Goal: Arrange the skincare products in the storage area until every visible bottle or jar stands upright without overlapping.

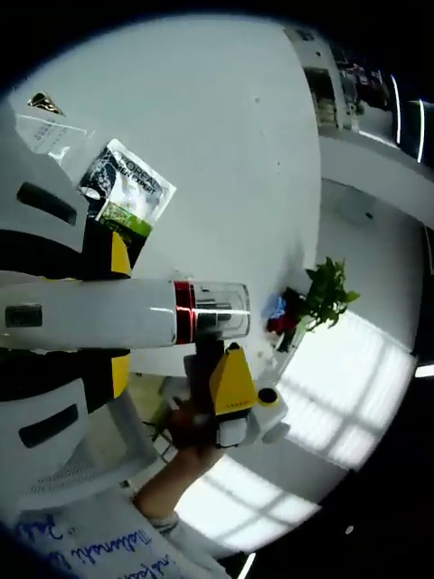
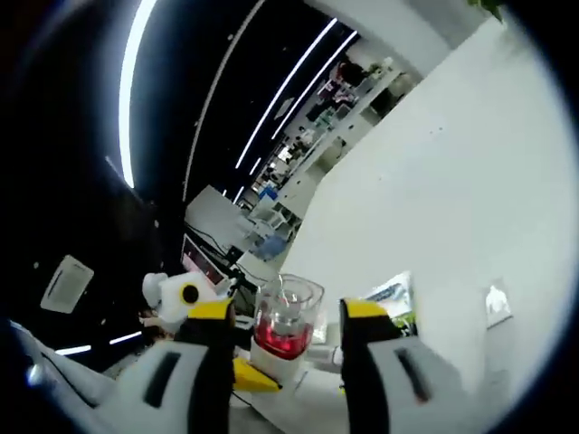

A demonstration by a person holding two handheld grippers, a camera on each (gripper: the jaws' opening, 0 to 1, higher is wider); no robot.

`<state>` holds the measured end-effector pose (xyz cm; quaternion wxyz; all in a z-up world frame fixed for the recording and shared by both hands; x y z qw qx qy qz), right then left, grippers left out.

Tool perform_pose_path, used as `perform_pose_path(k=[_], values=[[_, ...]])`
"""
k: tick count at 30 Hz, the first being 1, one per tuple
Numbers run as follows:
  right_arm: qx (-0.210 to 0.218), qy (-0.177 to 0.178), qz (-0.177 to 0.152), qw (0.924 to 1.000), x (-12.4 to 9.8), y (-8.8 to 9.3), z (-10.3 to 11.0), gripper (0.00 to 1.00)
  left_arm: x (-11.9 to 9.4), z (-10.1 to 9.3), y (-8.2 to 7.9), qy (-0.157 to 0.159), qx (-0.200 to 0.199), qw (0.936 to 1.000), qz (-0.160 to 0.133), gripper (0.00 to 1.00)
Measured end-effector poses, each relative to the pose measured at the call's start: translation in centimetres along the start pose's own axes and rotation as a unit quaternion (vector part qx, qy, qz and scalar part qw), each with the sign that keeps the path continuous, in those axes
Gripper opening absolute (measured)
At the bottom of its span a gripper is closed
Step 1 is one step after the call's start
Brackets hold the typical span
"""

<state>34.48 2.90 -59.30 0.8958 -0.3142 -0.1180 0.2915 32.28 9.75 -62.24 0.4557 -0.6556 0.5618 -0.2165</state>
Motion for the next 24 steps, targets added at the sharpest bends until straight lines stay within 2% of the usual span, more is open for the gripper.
perform_pose_path(k=[6, 13, 17, 22, 24], values=[[-0.011, 0.006, 0.012, 0.9998, 0.0, 0.5, 0.1, 0.34, 0.6, -0.6, 1.1, 0.010, -0.017, 0.9998, 0.006, 0.25], [-0.063, 0.006, 0.042, 0.9971, 0.4, 0.6, 0.2, 0.32, 1.8, -0.3, 2.1, 0.009, -0.013, 0.9995, 0.029, 0.25], [-0.111, 0.003, 0.061, 0.9919, 0.6, 0.7, 0.5, 0.31, 2.4, -0.3, 2.5, 0.008, -0.012, 0.9991, 0.039, 0.26], [-0.130, 0.006, 0.078, 0.9885, 1.1, 1.2, 0.2, 0.30, 2.9, 0.1, 3.1, 0.000, -0.014, 0.9985, 0.053, 0.26], [-0.150, 0.006, 0.085, 0.9850, 1.3, 1.4, 0.1, 0.30, 3.0, 0.5, 3.4, -0.004, -0.011, 0.9981, 0.060, 0.25]])
Point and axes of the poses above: the point that each gripper's makers call its tool centre point, and the gripper's own axes: x roughly forward along the fingers, z roughly to its left, y roughly out of its underside, the point moved 3 cm from there along -x, roughly backward along the fingers, and after that the axes turned 15 degrees about -z, right-handed, at the moved point
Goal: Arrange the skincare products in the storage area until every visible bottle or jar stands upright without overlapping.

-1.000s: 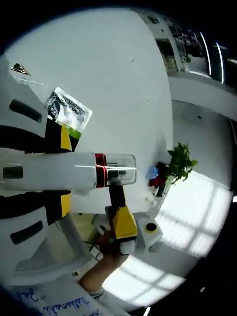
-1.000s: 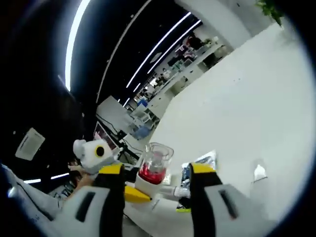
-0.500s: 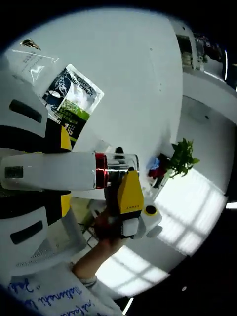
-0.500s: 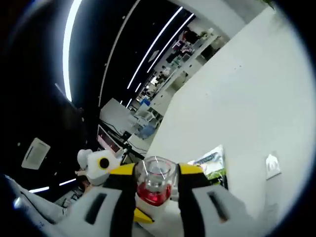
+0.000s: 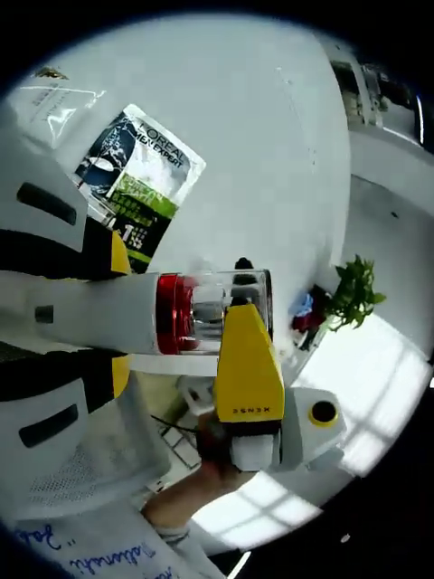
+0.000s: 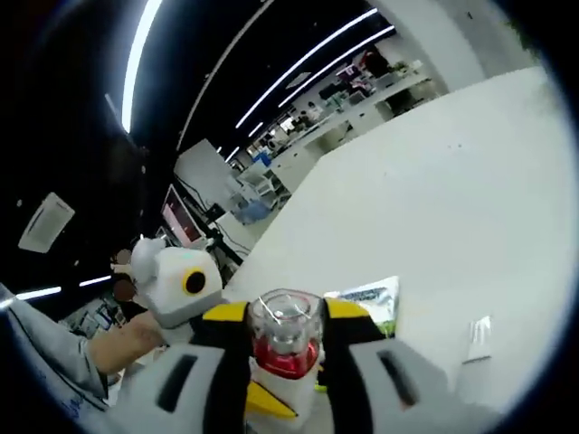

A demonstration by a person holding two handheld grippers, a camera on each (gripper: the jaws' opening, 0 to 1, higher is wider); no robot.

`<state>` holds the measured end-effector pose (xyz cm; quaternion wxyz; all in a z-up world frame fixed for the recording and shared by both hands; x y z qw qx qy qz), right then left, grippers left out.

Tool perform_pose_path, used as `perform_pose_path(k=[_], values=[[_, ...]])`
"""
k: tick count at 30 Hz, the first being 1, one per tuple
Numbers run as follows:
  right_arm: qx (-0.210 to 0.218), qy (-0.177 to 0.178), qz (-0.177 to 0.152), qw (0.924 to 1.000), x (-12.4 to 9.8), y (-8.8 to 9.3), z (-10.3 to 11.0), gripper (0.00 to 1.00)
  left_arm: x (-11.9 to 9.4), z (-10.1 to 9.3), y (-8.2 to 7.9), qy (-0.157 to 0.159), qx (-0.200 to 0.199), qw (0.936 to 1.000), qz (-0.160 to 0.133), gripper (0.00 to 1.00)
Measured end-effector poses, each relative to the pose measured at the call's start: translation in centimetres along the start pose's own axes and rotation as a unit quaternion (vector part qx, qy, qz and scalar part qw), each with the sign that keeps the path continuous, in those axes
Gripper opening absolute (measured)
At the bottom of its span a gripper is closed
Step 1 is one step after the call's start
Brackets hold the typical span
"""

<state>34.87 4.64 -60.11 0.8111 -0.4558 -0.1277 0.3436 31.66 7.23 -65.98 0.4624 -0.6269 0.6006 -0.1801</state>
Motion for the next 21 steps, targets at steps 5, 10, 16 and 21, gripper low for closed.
perform_pose_path(k=[5, 10, 16, 21], values=[[-0.064, -0.006, 0.021, 0.9977, 0.7, 0.4, 0.4, 0.30, 0.3, 0.5, 0.4, -0.011, 0.016, 0.9997, 0.016, 0.25], [-0.075, -0.006, 0.019, 0.9969, 1.4, 0.2, 0.1, 0.30, 0.3, 0.9, 0.2, -0.012, 0.017, 0.9997, 0.015, 0.25], [-0.093, -0.010, 0.018, 0.9954, 2.2, -0.3, 0.0, 0.30, 0.0, 1.6, -0.4, -0.019, 0.033, 0.9991, 0.019, 0.25], [-0.108, -0.012, 0.014, 0.9940, 2.8, -0.6, -0.2, 0.30, 0.0, 2.1, -0.8, -0.022, 0.041, 0.9987, 0.018, 0.25]])
Point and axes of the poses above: the point that each gripper's makers call its tool centre point, and the gripper's own axes: x roughly forward along the fingers, z roughly to its left, y roughly out of its underside, the point moved 3 cm from there along -x, roughly backward along the fingers, and after that the axes turned 15 degrees about -z, right-handed, at the moved point
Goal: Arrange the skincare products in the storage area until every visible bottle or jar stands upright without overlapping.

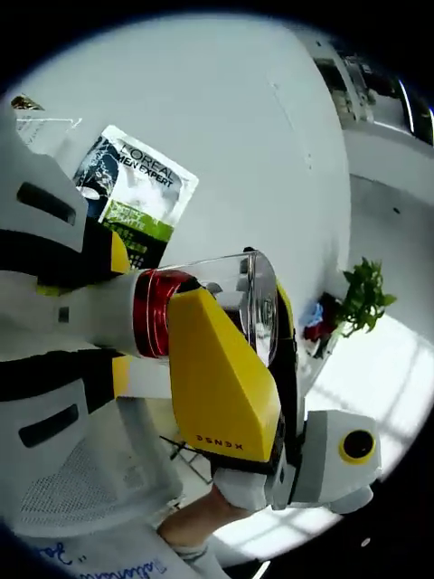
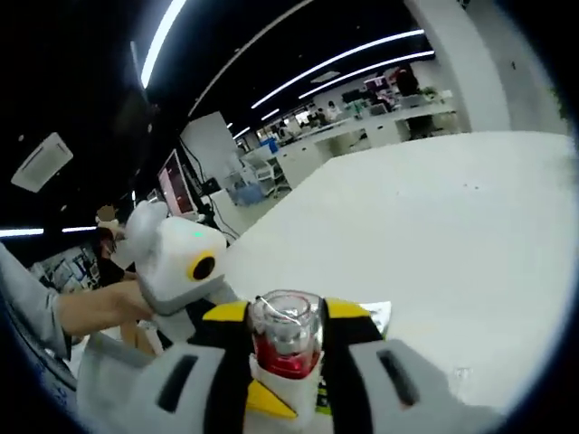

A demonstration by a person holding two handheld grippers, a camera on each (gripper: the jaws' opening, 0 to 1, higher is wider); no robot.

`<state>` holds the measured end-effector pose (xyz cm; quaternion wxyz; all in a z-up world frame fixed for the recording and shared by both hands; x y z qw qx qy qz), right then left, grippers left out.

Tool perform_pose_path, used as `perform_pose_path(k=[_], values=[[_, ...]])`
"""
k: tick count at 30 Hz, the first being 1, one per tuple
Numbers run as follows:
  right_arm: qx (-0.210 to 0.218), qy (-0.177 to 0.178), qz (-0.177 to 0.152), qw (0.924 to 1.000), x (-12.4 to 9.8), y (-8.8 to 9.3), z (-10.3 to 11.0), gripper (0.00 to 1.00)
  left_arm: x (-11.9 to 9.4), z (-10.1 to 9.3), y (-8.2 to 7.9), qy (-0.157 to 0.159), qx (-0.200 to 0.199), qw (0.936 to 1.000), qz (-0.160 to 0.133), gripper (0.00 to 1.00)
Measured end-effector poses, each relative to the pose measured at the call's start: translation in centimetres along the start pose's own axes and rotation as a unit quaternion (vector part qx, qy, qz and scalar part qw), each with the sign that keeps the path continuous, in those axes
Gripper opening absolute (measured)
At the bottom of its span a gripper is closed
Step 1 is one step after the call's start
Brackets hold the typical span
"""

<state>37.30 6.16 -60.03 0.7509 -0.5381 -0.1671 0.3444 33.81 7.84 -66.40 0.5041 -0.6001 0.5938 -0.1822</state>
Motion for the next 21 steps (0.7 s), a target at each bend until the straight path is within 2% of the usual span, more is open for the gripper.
perform_pose_path(k=[8, 13, 21], values=[[-0.019, -0.002, -0.006, 0.9998, 0.8, -0.6, -0.3, 0.30, -0.1, 1.1, -0.8, -0.014, 0.031, 0.9993, 0.012, 0.25], [-0.041, -0.003, -0.010, 0.9991, 1.4, -1.2, -0.4, 0.30, -0.2, 2.3, -1.5, -0.029, 0.069, 0.9970, 0.021, 0.25], [-0.061, 0.002, -0.015, 0.9980, 1.9, -1.8, -0.9, 0.29, 0.0, 3.5, -2.3, -0.046, 0.109, 0.9926, 0.028, 0.25]])
Point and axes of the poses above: the point that each gripper's makers call its tool centre point, and the gripper's own axes: x roughly forward along the fingers, z roughly to its left, y roughly out of its underside, the point moved 3 cm from there along -x, roughly backward along the fingers, and after that the axes turned 15 degrees about -z, right-handed, at the moved point
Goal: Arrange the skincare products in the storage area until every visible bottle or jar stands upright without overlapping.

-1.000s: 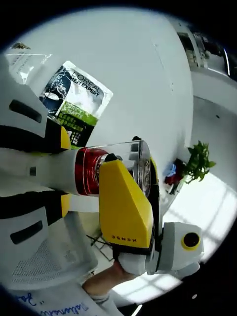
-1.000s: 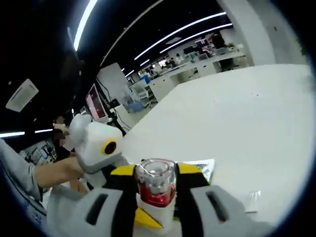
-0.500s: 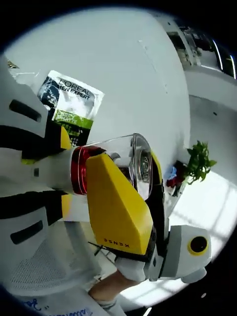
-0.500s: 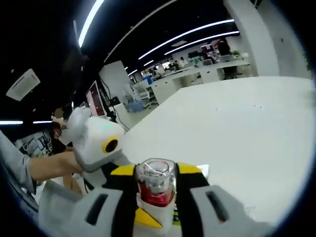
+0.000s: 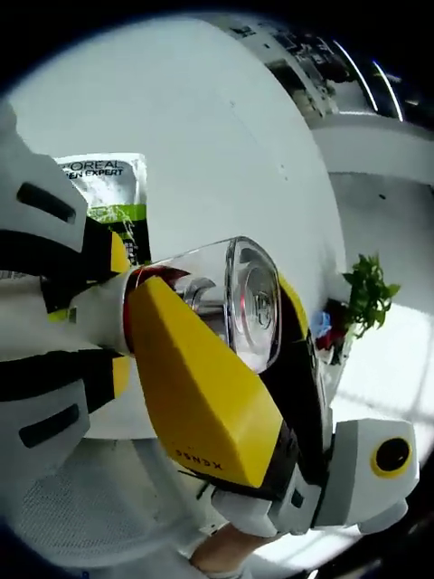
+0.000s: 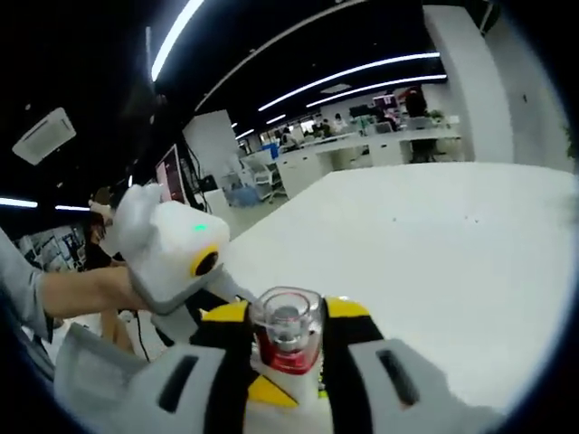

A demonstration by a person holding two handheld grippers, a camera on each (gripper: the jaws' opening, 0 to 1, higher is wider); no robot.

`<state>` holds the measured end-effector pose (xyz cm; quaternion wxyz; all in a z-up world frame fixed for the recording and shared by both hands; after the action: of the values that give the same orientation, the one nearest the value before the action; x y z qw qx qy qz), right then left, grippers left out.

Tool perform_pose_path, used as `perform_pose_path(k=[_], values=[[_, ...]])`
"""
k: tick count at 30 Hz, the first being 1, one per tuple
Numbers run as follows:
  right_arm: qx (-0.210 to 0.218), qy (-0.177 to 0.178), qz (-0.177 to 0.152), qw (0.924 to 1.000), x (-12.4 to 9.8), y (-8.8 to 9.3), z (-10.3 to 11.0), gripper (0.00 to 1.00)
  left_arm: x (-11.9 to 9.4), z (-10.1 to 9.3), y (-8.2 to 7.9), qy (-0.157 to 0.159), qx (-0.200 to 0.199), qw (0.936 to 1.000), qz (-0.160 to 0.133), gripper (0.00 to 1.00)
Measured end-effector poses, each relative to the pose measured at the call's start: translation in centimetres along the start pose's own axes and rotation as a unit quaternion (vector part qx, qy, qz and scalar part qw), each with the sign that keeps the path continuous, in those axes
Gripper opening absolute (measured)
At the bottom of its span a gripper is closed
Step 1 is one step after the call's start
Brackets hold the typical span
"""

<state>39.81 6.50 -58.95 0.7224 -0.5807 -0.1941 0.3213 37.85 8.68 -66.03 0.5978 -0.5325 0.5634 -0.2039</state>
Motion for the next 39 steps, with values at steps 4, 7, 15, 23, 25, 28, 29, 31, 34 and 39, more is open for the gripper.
perform_pose_path(k=[4, 7, 15, 23, 25, 28, 29, 31, 34, 39], values=[[-0.016, 0.003, 0.002, 0.9999, 0.0, -0.2, -0.3, 0.29, 0.3, 0.3, -0.2, -0.009, 0.025, 0.9997, 0.001, 0.25], [-0.019, 0.007, 0.002, 0.9998, -0.4, -0.3, -0.4, 0.29, 0.6, 0.3, -0.4, -0.012, 0.033, 0.9994, 0.002, 0.25], [-0.025, 0.015, 0.002, 0.9996, -1.2, -0.4, -1.0, 0.29, 1.5, -0.4, -0.6, -0.002, 0.040, 0.9992, 0.000, 0.25], [-0.036, 0.024, 0.004, 0.9991, -2.7, -0.5, -1.5, 0.29, 2.4, -1.6, -0.9, 0.010, 0.053, 0.9986, -0.003, 0.26], [-0.042, 0.026, 0.003, 0.9988, -3.1, -0.4, -1.4, 0.29, 2.6, -1.9, -0.9, 0.014, 0.058, 0.9982, -0.005, 0.26], [-0.054, 0.032, 0.000, 0.9980, -3.8, -0.4, -1.3, 0.29, 2.8, -2.2, -1.0, 0.020, 0.075, 0.9970, -0.010, 0.26], [-0.058, 0.034, 0.000, 0.9978, -4.0, -0.4, -1.3, 0.29, 3.0, -2.3, -1.0, 0.021, 0.078, 0.9967, -0.011, 0.26], [-0.068, 0.037, 0.000, 0.9970, -4.3, -0.4, -1.2, 0.29, 3.2, -2.4, -1.1, 0.023, 0.086, 0.9959, -0.013, 0.26], [-0.081, 0.043, 0.002, 0.9958, -4.7, -0.3, -1.0, 0.29, 3.5, -2.7, -1.1, 0.028, 0.094, 0.9951, -0.016, 0.26], [-0.099, 0.057, -0.001, 0.9935, -5.1, -0.1, -0.6, 0.29, 3.7, -2.8, -1.1, 0.037, 0.107, 0.9934, -0.019, 0.26]])
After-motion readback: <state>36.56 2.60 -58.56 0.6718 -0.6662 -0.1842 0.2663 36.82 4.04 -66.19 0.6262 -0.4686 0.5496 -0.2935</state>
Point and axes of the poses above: the point that each gripper's makers call its tool centre point, and the gripper's own axes: x roughly forward along the fingers, z roughly to its left, y roughly out of its underside, the point moved 3 cm from there along -x, roughly backward along the fingers, and after that the axes turned 15 degrees about -z, right-handed, at the moved point
